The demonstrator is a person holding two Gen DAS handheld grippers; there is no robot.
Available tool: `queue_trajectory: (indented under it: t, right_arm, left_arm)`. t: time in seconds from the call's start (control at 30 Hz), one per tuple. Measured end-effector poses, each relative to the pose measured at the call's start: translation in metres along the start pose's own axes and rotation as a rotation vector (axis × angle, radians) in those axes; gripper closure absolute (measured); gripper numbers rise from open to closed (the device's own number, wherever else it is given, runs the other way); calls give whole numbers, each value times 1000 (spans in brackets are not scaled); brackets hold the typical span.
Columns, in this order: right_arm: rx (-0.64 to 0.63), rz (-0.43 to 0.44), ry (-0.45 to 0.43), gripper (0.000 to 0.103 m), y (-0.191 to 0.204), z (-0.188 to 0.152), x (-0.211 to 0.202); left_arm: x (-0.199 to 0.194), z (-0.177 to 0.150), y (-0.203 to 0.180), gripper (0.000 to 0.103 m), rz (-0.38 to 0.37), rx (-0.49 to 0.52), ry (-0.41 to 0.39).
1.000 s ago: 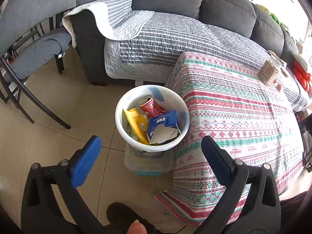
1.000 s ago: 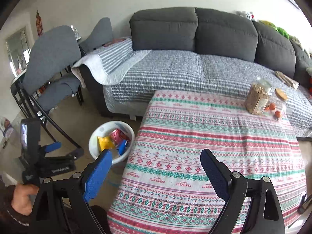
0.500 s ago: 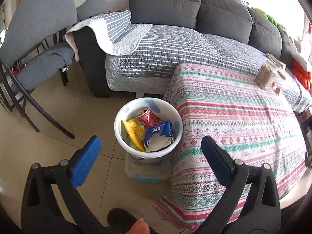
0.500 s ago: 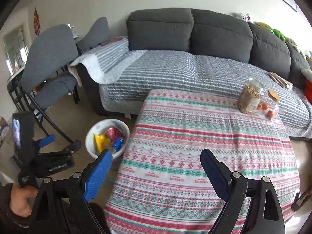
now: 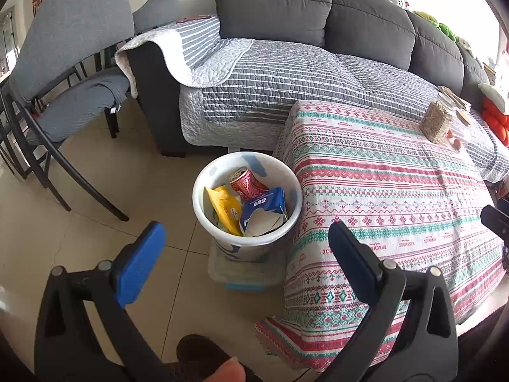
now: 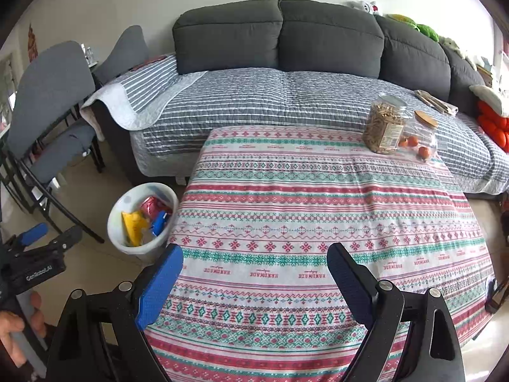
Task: Collect trash
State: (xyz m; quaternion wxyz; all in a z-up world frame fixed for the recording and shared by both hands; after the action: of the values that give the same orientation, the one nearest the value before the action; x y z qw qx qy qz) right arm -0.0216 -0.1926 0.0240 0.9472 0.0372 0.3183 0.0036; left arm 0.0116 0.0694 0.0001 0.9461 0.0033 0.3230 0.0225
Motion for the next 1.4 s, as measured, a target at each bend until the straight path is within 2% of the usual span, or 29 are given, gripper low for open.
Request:
queue_trajectory:
  t: [0.2, 0.37, 1.4]
  right_arm:
    - [17, -52, 4, 10, -12, -12, 6]
    - [39, -63, 22, 10, -21, -18, 15]
    - [46, -26, 53, 10, -20, -27, 30]
  left_arm:
    - [2, -6, -7, 1, -1, 19, 13]
    - [1, -8, -14, 1, -4, 30, 6]
    - [6, -16, -24, 1, -7, 52, 20]
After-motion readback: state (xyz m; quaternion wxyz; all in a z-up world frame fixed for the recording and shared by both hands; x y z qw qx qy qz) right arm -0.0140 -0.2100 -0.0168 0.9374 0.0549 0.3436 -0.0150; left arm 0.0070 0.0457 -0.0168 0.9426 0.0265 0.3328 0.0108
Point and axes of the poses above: each gripper's, at about its wrist camera, not at the fingertips, and x roughly the way its jaws point, y to its left, z to its top, the point moved 3 cm from there along x, roughly the way its jaws point, and after that the axes turned 9 degrees about -y, right-handed, at the moved point
